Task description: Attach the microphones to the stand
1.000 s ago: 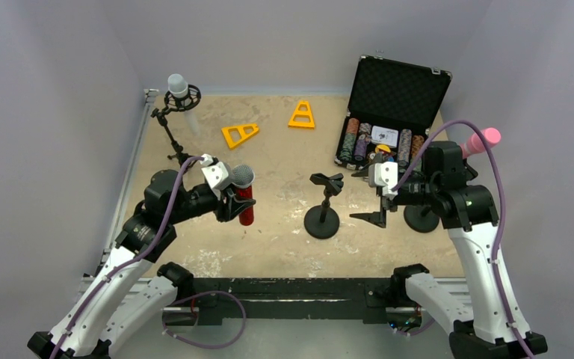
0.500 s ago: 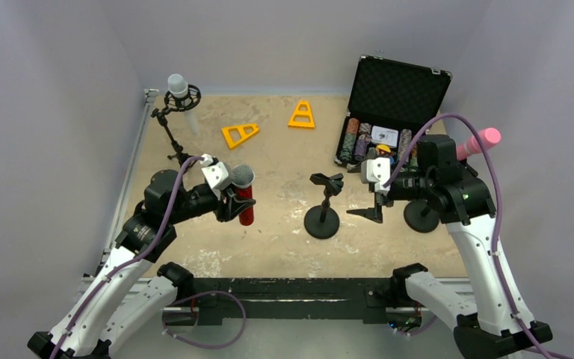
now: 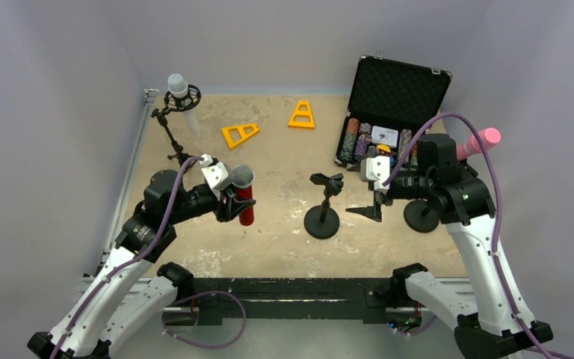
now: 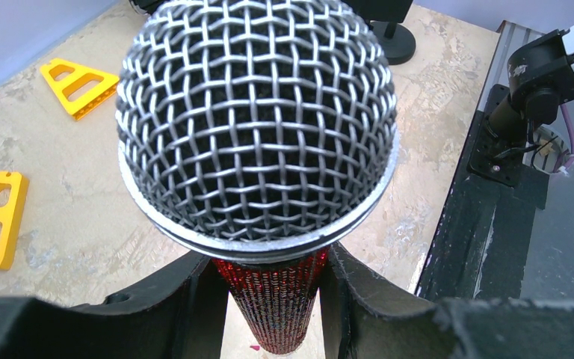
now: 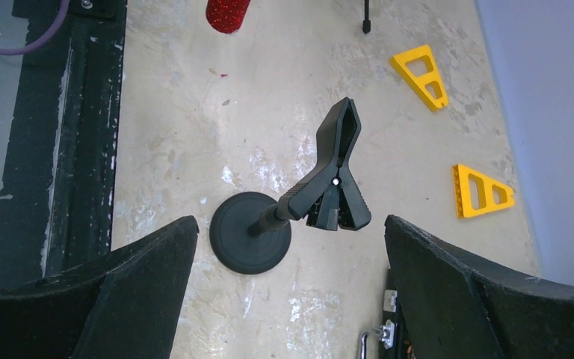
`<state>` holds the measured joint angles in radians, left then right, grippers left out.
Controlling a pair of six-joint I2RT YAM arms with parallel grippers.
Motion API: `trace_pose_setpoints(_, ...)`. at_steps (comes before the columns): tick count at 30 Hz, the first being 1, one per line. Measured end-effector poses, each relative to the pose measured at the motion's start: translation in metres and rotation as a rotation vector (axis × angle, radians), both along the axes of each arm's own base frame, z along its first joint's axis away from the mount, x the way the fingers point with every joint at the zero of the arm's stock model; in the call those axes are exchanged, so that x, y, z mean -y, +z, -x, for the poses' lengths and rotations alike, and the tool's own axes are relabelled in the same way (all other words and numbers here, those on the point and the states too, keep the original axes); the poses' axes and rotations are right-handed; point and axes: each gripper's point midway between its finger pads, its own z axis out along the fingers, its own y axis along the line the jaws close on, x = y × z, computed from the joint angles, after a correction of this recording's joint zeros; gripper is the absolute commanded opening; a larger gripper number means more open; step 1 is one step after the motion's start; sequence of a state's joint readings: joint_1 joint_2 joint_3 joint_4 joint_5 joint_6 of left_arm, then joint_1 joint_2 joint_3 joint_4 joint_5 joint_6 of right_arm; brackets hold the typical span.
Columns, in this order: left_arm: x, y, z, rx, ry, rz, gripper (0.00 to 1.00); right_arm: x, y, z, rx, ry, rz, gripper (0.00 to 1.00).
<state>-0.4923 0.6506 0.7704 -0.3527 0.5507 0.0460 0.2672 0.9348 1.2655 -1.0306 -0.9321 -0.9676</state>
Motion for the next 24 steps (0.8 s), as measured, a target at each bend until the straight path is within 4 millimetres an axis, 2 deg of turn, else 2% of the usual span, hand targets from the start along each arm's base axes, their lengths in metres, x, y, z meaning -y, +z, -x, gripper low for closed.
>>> trace_pose_setpoints(12,0.0,0.001,0.001,0.005,0.0,0.003,0.0,-0.001,0.001,-0.003,-0.013,-0.011,-0.007,0.99)
trace_pose_setpoints(24,0.0,0.001,0.001,0.005,0.0,0.003,0.0,-0.001,-0.003,-0.022,-0.051,-0.075,0.005,0.99)
